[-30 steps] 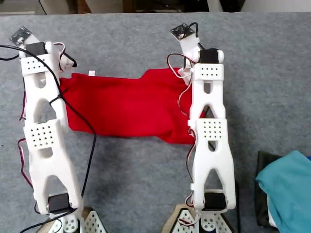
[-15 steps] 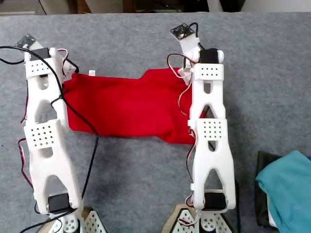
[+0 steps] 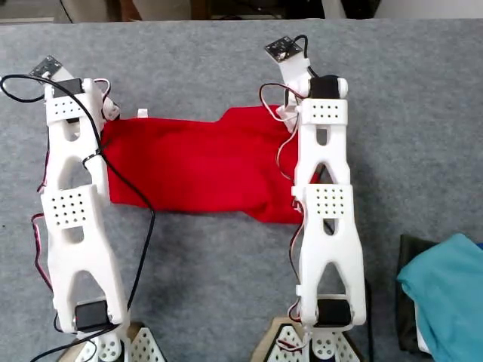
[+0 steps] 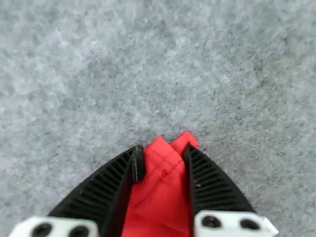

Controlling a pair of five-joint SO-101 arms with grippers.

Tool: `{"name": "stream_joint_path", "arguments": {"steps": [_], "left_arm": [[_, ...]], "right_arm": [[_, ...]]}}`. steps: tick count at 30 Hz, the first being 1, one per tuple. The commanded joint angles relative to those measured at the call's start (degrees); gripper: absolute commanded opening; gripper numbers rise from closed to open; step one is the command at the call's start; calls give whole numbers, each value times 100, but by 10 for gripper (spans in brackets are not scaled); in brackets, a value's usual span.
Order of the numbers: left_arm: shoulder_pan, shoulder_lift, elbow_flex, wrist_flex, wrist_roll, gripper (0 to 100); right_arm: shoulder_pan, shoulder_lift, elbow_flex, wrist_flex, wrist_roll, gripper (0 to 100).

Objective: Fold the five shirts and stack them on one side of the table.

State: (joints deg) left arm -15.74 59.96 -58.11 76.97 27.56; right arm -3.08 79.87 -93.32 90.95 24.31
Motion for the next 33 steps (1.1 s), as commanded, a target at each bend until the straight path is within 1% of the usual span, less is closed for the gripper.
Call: {"name": "stream_joint_path", "arguments": {"steps": [1, 10, 12, 15, 20, 26, 33], "left_arm": [[9, -40, -193, 88, 53, 133], [114, -75, -202, 97, 62, 128], [141, -75, -220, 97, 62, 93], [158, -66, -492, 105, 62, 16], [158, -75, -791, 132, 62, 26], [158, -75, -1618, 695, 62, 26], [158, -75, -2980, 1336, 35, 26]], "right_arm": [[22, -22, -154, -88, 18, 5], [22, -22, -154, -88, 18, 5], [22, -22, -154, -88, 18, 5], [22, -22, -154, -88, 18, 5], [22, -22, -154, -97, 18, 5], [22, -22, -154, -97, 18, 5], [22, -22, -163, -97, 18, 5]]}}
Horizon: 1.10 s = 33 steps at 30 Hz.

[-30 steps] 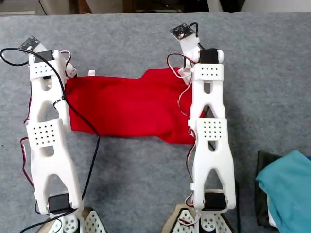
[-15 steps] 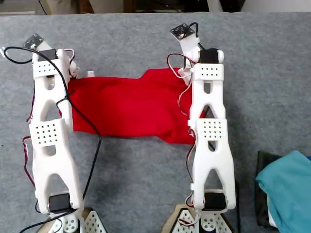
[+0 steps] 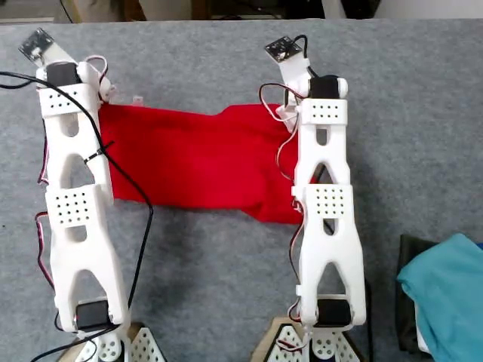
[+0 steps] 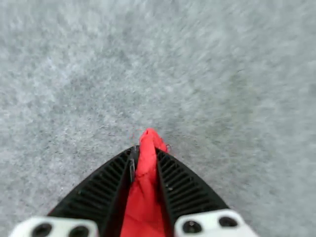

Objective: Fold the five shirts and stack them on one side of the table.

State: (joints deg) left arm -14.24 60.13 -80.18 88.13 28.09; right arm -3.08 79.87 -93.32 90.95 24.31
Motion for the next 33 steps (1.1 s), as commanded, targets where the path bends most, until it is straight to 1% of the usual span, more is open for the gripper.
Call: {"name": "stream_joint_path", "arguments": {"steps": [1, 5, 11, 14, 18, 22, 25, 29, 31, 33], "left_arm": [[9, -92, -949, 308, -18, 26], [18, -101, -1600, 677, -26, 26], [-9, -646, -1547, 1169, -35, 26], [-26, -866, -1495, 1266, -105, 26], [-18, -892, -1187, 1266, -281, 26], [18, -884, -536, 1248, -281, 26], [18, -884, -97, 1037, -281, 26], [9, -884, 510, 334, -281, 19], [9, -884, 844, -105, -273, 18], [9, -884, 1187, -519, -255, 18]], "right_arm": [[31, -22, -180, -88, 18, 5], [57, -136, -224, 114, 18, 5], [-31, -1244, -215, 809, -35, 5], [-321, -1851, -207, 967, -97, 5], [-936, -2070, -154, 835, -70, 5], [-1182, -1270, -163, 149, -114, 5], [-1130, -497, -215, -325, -79, 5], [-716, -145, -224, -624, -114, 21], [-497, -224, -224, -659, -193, 83], [-224, -374, -224, -677, -448, 161]]}}
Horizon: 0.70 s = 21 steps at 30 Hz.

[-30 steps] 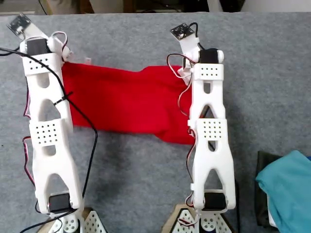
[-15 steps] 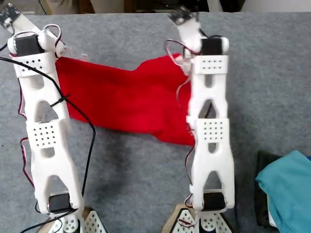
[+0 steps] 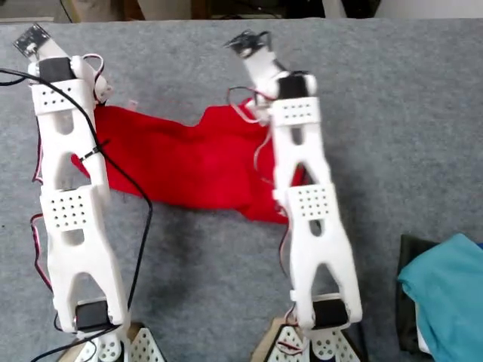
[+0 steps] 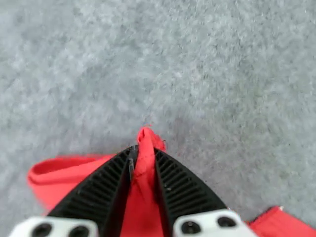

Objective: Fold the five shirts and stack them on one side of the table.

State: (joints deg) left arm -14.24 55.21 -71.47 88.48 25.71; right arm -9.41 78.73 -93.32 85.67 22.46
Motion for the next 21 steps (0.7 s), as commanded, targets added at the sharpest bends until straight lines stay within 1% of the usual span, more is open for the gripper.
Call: {"name": "stream_joint_path", "arguments": {"steps": [1, 3, 8, 11, 16, 19, 21], "left_arm": [[9, -391, 484, -738, -9, 18], [-9, -391, 862, -1055, 0, 18], [-35, -391, 1714, -1582, 0, 18], [-88, -400, 2057, -1837, 0, 18], [-229, -295, 2268, -2207, -9, 18], [-193, -251, 2268, -2233, -26, 18], [-220, -251, 2268, -2233, -26, 18]], "right_arm": [[549, -338, -215, -167, -308, 191], [813, -462, -215, -308, -308, 224], [1095, -752, -189, -527, -369, 227], [1068, -813, -171, -598, -809, 227], [426, -857, -171, -607, -1495, 227], [-84, -804, -136, -695, -2119, 227], [-277, -778, 75, -738, -2549, 227]]}}
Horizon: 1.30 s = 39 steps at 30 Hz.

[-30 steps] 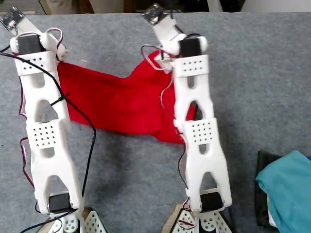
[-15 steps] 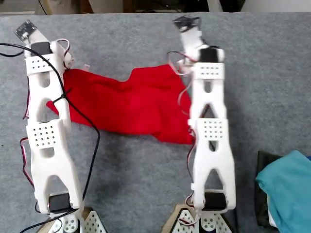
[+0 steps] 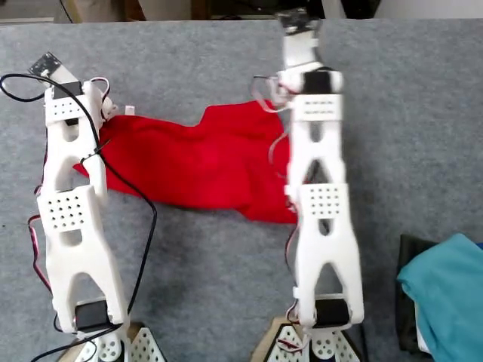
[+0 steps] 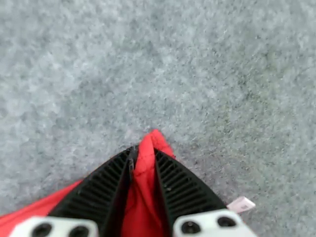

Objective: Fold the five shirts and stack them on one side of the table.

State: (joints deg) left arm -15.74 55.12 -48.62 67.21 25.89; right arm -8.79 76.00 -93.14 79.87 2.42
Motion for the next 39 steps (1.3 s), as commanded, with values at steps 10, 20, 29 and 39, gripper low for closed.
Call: {"name": "stream_joint_path", "arguments": {"steps": [10, 20, 29, 39], "left_arm": [[-132, -224, -18, -105, -62, 18], [-176, -224, -18, -105, -44, 18], [-202, -224, 0, -105, -53, 18], [-202, -224, -9, -105, -53, 18]], "right_arm": [[-224, -338, 1411, -756, -2075, 228], [-119, -303, 1446, -870, -1987, 226], [-207, -295, 1464, -1002, -1846, 71], [-198, -215, 1429, -1029, -1820, 3]]}}
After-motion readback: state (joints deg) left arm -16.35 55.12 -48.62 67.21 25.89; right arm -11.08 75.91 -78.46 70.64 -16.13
